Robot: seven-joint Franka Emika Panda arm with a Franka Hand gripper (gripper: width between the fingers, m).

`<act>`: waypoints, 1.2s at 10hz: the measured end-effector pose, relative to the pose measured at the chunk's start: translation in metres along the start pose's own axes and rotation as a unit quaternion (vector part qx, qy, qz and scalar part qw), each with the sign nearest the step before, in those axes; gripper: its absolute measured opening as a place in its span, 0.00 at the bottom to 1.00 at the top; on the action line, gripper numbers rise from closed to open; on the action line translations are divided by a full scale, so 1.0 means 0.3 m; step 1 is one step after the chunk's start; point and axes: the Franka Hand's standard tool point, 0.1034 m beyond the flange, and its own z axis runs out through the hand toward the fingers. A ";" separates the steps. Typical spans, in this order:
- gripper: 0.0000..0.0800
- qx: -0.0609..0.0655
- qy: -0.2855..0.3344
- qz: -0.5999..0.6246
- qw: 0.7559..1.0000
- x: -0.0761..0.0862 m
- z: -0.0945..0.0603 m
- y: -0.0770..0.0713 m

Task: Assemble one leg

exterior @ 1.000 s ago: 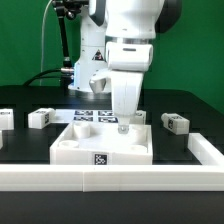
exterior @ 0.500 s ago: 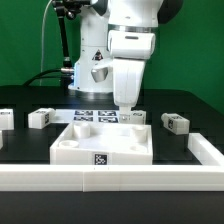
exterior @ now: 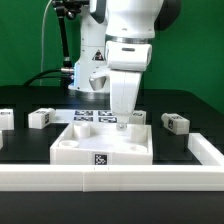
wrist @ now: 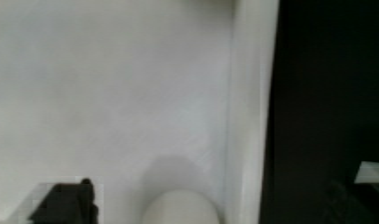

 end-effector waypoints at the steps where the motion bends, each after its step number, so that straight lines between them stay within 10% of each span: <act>1: 0.81 0.002 0.000 0.000 1.000 -0.001 0.008 -0.002; 6: 0.81 0.010 0.007 0.008 1.000 -0.022 0.092 -0.015; 9: 0.32 0.010 0.006 0.008 1.000 -0.022 0.092 -0.016; 12: 0.08 0.005 0.008 0.009 1.000 -0.021 0.088 -0.008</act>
Offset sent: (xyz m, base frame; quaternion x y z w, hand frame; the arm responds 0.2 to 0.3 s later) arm -0.0020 -0.0031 -0.0264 -0.0015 0.0246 -0.0038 0.9997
